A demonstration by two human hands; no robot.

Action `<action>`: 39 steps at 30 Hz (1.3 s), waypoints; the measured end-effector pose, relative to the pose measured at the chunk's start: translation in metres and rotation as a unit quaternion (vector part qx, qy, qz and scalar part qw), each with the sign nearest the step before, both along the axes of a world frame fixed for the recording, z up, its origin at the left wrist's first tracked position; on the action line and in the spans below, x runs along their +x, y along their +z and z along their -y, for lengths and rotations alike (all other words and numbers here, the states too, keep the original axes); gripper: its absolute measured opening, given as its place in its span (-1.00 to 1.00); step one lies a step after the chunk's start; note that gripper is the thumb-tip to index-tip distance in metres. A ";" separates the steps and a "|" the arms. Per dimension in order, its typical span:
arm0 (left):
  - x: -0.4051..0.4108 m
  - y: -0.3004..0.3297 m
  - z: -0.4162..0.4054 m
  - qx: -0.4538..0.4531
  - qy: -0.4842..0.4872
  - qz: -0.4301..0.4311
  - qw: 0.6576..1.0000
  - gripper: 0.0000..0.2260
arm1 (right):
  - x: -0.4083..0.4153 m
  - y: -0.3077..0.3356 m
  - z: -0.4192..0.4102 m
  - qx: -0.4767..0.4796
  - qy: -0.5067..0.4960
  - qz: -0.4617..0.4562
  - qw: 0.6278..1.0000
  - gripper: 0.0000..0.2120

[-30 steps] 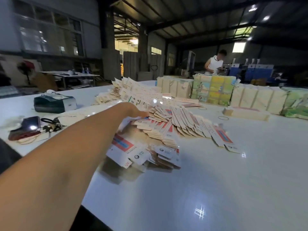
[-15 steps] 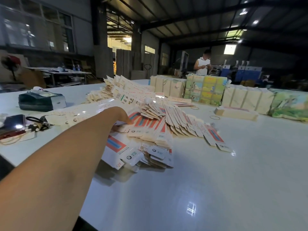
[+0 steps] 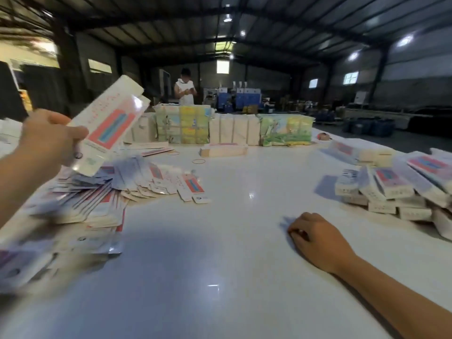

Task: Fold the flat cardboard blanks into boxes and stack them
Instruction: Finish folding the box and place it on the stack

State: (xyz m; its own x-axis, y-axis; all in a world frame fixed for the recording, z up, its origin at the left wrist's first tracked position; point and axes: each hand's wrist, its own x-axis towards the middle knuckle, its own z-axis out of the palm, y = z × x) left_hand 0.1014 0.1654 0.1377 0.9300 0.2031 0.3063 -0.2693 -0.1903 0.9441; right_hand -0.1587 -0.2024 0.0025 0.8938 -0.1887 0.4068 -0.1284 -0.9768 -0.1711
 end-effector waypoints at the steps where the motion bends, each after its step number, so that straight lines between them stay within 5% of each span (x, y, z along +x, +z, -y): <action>1: -0.028 -0.004 0.028 -0.037 -0.066 0.001 0.997 -0.86 | 0.002 -0.003 0.003 0.012 0.002 -0.003 1.000 -0.79; 5: -0.099 -0.060 0.120 0.016 -0.269 -0.083 0.959 -0.85 | 0.001 -0.005 0.011 0.058 0.010 0.008 0.998 -0.83; 10: -0.131 -0.114 0.154 0.109 -0.367 -0.151 0.911 -0.96 | 0.009 -0.010 0.025 0.204 -0.036 0.051 0.977 -0.86; 17: -0.117 -0.120 0.148 0.191 -0.372 -0.106 0.902 -0.97 | 0.013 -0.006 0.032 0.461 -0.018 0.132 0.878 -0.65; 21: -0.119 -0.119 0.152 0.230 -0.354 -0.099 0.901 -0.96 | 0.008 0.004 0.031 0.676 0.027 0.120 0.726 -0.69; 22: -0.120 -0.120 0.153 0.243 -0.343 -0.088 0.903 -0.96 | 0.007 0.005 0.031 0.684 0.049 0.111 0.719 -0.73; 25: -0.126 -0.125 0.152 0.377 -0.266 0.046 0.886 -0.82 | 0.004 0.003 0.023 0.626 0.095 0.098 0.768 -0.87; 28: -0.143 -0.128 0.158 0.502 -0.211 0.228 0.807 -0.32 | 0.004 0.002 0.018 0.611 0.119 0.105 0.776 -0.84; 31: -0.161 -0.129 0.171 0.567 -0.203 0.277 0.749 -0.11 | 0.004 0.001 0.017 0.611 0.135 0.103 0.774 -0.83; 39: -0.158 -0.130 0.179 0.499 -0.182 0.361 0.766 -0.34 | 0.003 0.000 0.015 0.617 0.124 0.095 0.771 -0.87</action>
